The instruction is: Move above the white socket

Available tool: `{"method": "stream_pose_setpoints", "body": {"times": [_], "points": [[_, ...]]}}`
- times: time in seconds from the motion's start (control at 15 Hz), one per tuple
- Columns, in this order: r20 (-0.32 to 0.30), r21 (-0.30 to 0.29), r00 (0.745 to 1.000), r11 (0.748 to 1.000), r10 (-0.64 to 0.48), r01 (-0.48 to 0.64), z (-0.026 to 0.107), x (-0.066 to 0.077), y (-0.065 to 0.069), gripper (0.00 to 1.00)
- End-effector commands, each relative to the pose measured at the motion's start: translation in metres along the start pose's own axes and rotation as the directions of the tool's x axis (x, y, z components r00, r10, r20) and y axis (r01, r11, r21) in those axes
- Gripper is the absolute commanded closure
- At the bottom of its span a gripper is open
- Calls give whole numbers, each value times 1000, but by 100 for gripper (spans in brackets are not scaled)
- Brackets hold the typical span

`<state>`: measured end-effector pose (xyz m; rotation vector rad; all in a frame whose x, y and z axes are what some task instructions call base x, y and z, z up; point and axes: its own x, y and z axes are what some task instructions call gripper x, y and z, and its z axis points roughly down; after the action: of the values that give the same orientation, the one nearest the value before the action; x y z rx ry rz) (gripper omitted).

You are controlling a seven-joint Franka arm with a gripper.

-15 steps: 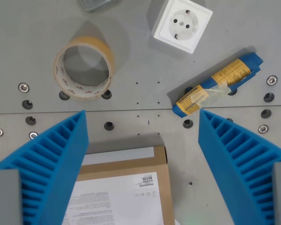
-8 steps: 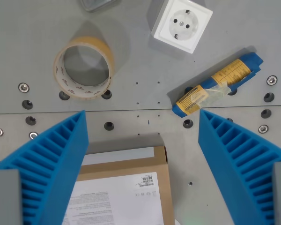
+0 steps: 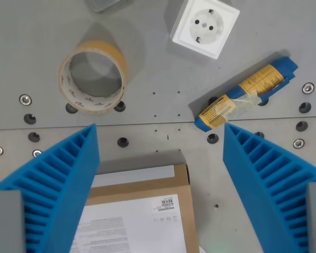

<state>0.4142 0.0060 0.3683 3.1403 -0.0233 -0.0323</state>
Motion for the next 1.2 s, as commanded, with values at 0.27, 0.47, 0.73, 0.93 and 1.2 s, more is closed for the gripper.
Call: {"method": "stream_pose_setpoints", "body": {"times": [0.27, 0.47, 0.73, 0.93, 1.2], "points": [[-69, -6, 991, 993, 116, -117, 23, 3, 10, 0], [-84, -4, 984, 988, 155, -156, 38, 5, 14, 0], [-82, -1, 976, 979, 203, -203, 57, 8, 20, 0], [-70, -3, 968, 971, 239, -240, 72, 12, 26, 0], [-66, -1, 956, 958, 287, -288, 91, 17, 32, 0]]}}
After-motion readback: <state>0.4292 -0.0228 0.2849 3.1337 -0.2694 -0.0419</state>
